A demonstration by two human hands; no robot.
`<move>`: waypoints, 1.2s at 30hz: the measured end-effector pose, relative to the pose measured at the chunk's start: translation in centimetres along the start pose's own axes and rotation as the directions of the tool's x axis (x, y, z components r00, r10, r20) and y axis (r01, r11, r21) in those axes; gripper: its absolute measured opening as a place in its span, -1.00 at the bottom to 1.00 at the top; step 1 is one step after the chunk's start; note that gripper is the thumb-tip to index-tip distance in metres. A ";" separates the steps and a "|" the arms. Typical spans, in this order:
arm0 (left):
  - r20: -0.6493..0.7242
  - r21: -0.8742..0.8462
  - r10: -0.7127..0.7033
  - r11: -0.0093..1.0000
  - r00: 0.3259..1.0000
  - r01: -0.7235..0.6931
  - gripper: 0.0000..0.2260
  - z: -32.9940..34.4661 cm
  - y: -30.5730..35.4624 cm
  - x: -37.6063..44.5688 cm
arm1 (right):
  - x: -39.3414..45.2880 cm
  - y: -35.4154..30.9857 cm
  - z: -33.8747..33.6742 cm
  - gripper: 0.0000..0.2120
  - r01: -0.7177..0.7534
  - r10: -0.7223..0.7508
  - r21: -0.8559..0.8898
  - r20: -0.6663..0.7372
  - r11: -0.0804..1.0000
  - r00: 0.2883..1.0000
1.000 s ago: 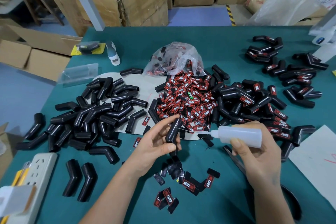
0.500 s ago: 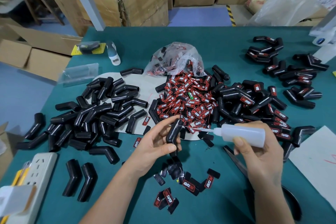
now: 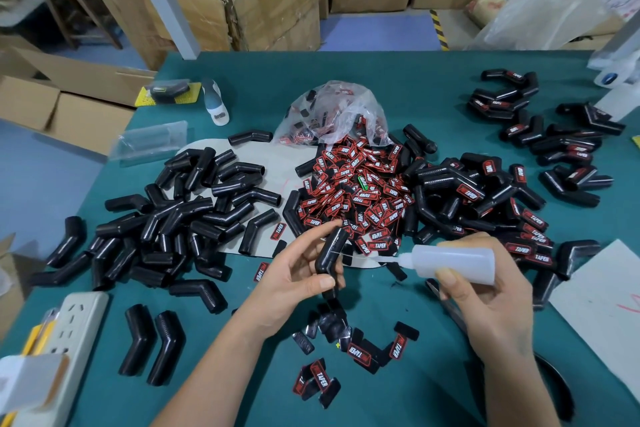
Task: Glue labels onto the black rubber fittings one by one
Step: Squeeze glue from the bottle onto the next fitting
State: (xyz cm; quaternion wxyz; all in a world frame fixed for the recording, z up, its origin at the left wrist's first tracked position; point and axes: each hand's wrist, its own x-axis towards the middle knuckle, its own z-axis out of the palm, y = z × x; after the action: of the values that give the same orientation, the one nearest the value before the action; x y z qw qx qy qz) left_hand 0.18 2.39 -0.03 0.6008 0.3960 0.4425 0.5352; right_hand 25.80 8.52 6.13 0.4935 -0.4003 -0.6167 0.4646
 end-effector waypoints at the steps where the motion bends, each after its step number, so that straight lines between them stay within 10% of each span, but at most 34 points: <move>1: 0.000 0.001 0.002 1.000 1.000 -0.002 -0.31 0.0 0.0 0.0 | 0.0 0.0 0.0 -0.90 0.005 -0.005 -0.001 -0.001 1.000 1.000; 36: 0.006 -0.001 0.007 1.000 1.000 -0.007 -0.31 -0.1 0.1 0.0 | 0.1 -0.1 0.0 -0.88 -0.018 0.018 0.007 0.022 1.000 1.000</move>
State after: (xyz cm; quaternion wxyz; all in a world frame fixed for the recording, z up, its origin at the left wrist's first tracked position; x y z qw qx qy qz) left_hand 0.00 2.41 0.05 0.6005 0.3990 0.4389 0.5363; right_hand 25.74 8.54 6.21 0.4838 -0.3989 -0.6167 0.4759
